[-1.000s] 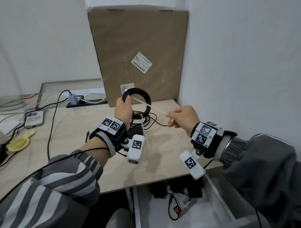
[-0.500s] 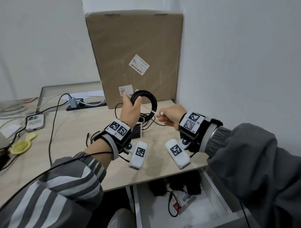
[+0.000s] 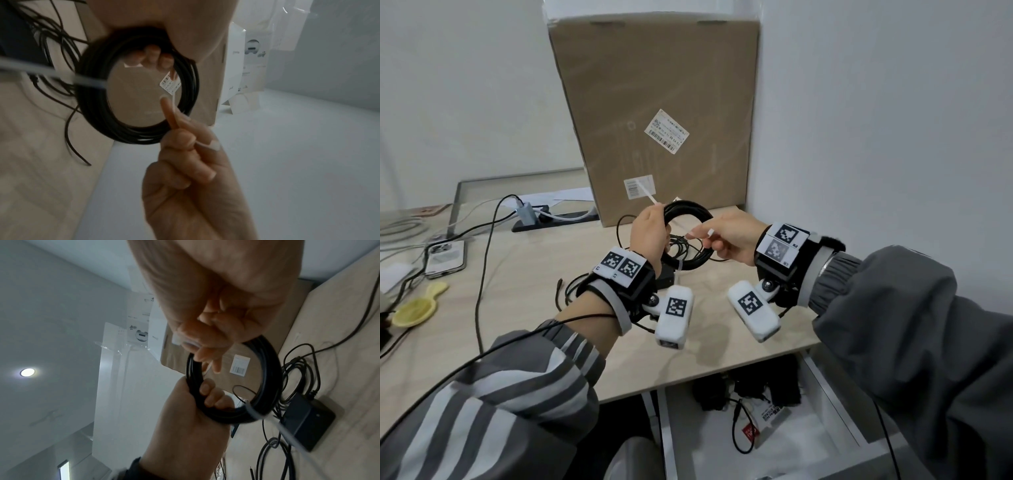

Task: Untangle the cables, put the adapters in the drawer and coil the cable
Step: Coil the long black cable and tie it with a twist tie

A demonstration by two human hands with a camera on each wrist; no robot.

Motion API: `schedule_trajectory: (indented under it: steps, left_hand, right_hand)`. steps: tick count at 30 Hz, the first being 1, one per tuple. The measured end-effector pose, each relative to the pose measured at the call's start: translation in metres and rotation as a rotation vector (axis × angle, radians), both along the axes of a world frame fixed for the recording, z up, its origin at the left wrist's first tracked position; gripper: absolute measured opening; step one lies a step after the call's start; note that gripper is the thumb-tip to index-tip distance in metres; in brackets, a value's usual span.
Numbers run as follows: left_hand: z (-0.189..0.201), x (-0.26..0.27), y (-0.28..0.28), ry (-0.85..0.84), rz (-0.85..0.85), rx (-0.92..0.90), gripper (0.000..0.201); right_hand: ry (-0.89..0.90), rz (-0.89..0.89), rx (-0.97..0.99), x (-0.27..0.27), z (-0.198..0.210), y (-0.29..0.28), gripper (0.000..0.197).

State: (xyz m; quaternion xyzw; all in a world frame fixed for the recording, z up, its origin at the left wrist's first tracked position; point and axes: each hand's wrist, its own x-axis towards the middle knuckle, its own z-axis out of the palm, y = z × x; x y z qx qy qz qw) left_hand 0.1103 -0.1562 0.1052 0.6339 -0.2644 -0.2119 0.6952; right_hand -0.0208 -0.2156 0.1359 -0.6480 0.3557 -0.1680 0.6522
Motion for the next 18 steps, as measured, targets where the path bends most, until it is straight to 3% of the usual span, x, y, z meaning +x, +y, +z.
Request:
schedule_trajectory:
  steps: [4,7,11,16,18]
  left_hand:
    - [-0.004,0.002,0.001,-0.092,0.073,0.025,0.019]
    - [-0.011,0.003,0.000,-0.212,0.115,0.054,0.021]
    - [-0.015,0.004,0.001,-0.307,0.117,0.117,0.024]
    - [-0.015,0.002,0.003,-0.442,0.045,0.213,0.023]
    - [-0.014,-0.001,0.004,-0.521,0.017,0.268,0.025]
  right_hand:
    - [-0.084,-0.010,0.110,-0.004,-0.009,-0.007,0.004]
    - [-0.225,-0.064,0.192,-0.006,-0.016,-0.010,0.010]
    - [-0.432,0.025,0.223,-0.012,-0.017,-0.011,0.021]
    - [-0.259,-0.077,-0.327,-0.004,-0.021,-0.010,0.020]
    - [-0.217,-0.142,-0.464,0.001,-0.021,-0.013,0.020]
